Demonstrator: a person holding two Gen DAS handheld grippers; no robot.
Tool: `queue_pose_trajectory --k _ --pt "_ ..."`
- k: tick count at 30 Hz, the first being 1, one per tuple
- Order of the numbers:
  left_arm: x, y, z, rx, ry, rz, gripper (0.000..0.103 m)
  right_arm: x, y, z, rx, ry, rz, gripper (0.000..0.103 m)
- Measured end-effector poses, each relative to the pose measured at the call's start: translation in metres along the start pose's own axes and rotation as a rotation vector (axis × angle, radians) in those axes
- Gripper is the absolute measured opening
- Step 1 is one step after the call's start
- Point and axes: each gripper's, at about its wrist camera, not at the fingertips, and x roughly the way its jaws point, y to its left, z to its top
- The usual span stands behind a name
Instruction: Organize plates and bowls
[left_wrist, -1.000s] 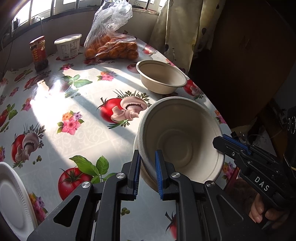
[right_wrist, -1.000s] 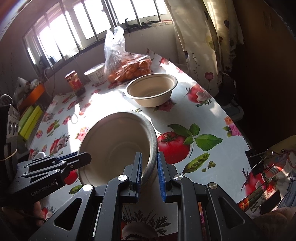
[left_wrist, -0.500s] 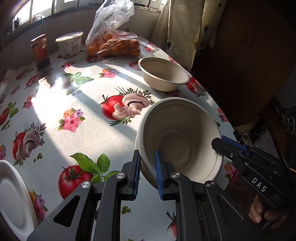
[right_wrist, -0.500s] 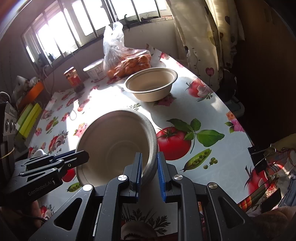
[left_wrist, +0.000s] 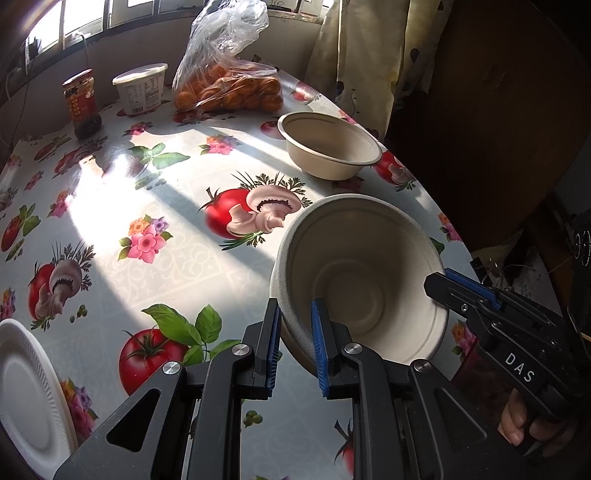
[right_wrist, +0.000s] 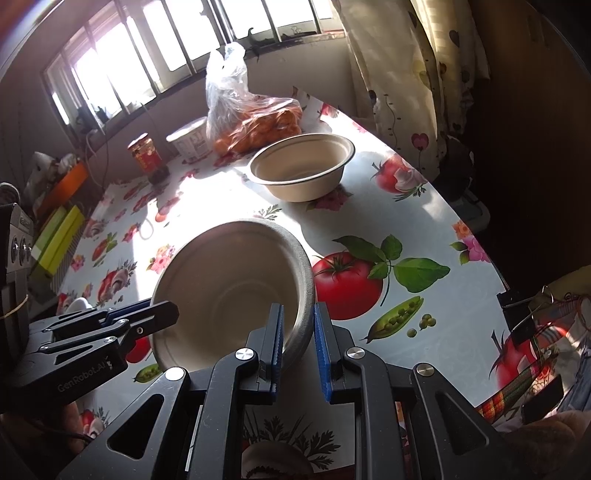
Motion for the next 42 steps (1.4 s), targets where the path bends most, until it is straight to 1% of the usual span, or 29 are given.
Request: queue_pose_trajectory --k 7,12,15,32,34,35,36,37,42 --pt "-0.0008 -0.0002 -0.0004 -0.002 -0.002 -0.003 0.017 0.0004 -0.0003 -0.0002 0.000 0.001 -0.002 0.017" --pt "-0.0014 -0.0003 -0.0005 -0.001 -0.003 -0.015 0.024 0.0008 0.0008 -0.0011 0.000 0.003 0.001 0.017" --pt "-0.0012 -0.0006 -0.0007 -0.002 -0.003 -0.014 0.025 0.0007 0.0007 -0.0010 0.002 0.003 0.002 0.019" --pt "-0.0024 0.0006 -0.0010 -0.003 -0.012 -0.003 0.025 0.0019 0.0018 -0.0014 0.006 0.007 0.001 0.020" --pt "-0.0036 0.0006 -0.0008 -0.003 -0.016 -0.002 0.031 0.0019 0.0015 -0.0008 0.006 0.006 0.001 0.021" --pt "-0.0046 0.0010 -0.0004 -0.005 -0.021 -0.005 0.037 0.0018 0.0019 -0.0011 0.006 0.006 0.001 0.022" --pt "-0.0055 0.0014 0.0001 -0.005 -0.025 -0.007 0.039 0.0023 0.0012 -0.0003 0.007 0.006 0.002 0.025" --pt "-0.0064 0.0018 0.0008 -0.006 -0.029 -0.009 0.039 0.0025 0.0009 0.0002 0.008 0.005 0.004 0.028" --pt "-0.0072 0.0045 0.0036 -0.012 -0.036 -0.002 0.039 0.0033 0.0007 0.0026 0.008 0.003 0.005 0.030"
